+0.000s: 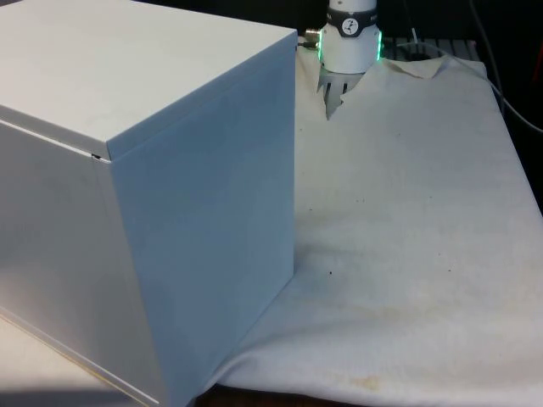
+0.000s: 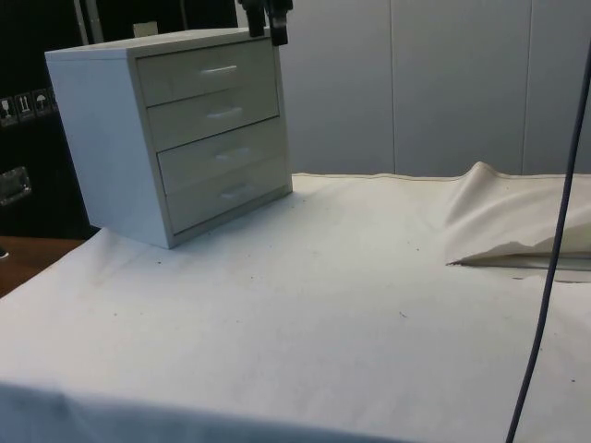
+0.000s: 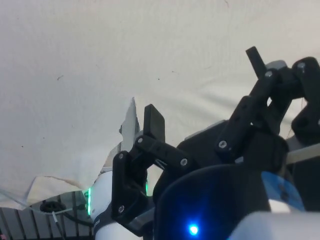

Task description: Open the drawer, then close it.

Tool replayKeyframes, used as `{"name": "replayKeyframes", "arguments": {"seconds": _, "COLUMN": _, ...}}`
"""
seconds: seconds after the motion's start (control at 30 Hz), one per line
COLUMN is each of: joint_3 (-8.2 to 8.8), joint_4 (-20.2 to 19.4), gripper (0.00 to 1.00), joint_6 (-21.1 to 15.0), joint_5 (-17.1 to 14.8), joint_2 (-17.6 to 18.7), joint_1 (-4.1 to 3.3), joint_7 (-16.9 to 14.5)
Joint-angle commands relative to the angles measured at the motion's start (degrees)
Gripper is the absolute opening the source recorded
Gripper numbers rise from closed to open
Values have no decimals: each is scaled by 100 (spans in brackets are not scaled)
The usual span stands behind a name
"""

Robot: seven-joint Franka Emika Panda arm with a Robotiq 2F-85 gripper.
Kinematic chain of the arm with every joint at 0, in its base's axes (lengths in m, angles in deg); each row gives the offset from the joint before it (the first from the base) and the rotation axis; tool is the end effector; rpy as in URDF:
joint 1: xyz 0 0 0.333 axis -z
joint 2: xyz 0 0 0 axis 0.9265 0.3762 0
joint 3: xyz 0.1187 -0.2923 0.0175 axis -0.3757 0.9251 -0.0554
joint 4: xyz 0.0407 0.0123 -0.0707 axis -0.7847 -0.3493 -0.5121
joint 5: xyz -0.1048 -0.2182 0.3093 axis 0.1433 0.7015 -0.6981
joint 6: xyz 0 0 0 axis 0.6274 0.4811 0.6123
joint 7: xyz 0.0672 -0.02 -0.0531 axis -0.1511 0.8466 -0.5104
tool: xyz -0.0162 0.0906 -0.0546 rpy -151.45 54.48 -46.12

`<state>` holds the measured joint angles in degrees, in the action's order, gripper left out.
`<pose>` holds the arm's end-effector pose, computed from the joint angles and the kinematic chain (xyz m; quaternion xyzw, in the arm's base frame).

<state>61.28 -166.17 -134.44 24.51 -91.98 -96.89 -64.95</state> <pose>0.5365 -0.0325 0.4893 0.9335 0.3515 -0.0098 0.0704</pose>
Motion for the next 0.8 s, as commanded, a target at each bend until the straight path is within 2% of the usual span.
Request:
{"name": "replayKeyframes", "arguments": {"seconds": 0.0, "joint_3": -6, "joint_4": -17, "gripper": 100, "joint_6": -34, "joint_5": 57, "joint_2": -23, "joint_1": -6, "joint_7": -63}}
{"name": "replayKeyframes", "arguments": {"seconds": 0.27, "joint_3": 0, "joint_4": 0, "gripper": 100, "joint_6": 0, "joint_5": 11, "joint_2": 0, "joint_1": 0, "joint_7": -418}}
{"name": "replayKeyframes", "arguments": {"seconds": 0.57, "joint_3": -11, "joint_4": -17, "gripper": 100, "joint_6": -40, "joint_5": 109, "joint_2": -17, "joint_1": -6, "joint_7": -859}}
{"name": "replayKeyframes", "arguments": {"seconds": 0.6, "joint_3": 0, "joint_4": 0, "gripper": 100, "joint_6": 0, "joint_5": 34, "joint_2": 0, "joint_1": 0, "joint_7": -871}}
{"name": "replayKeyframes", "arguments": {"seconds": 0.77, "joint_3": -6, "joint_4": -11, "gripper": 100, "joint_6": -74, "joint_5": 143, "joint_2": -11, "joint_1": 0, "joint_7": -1089}}
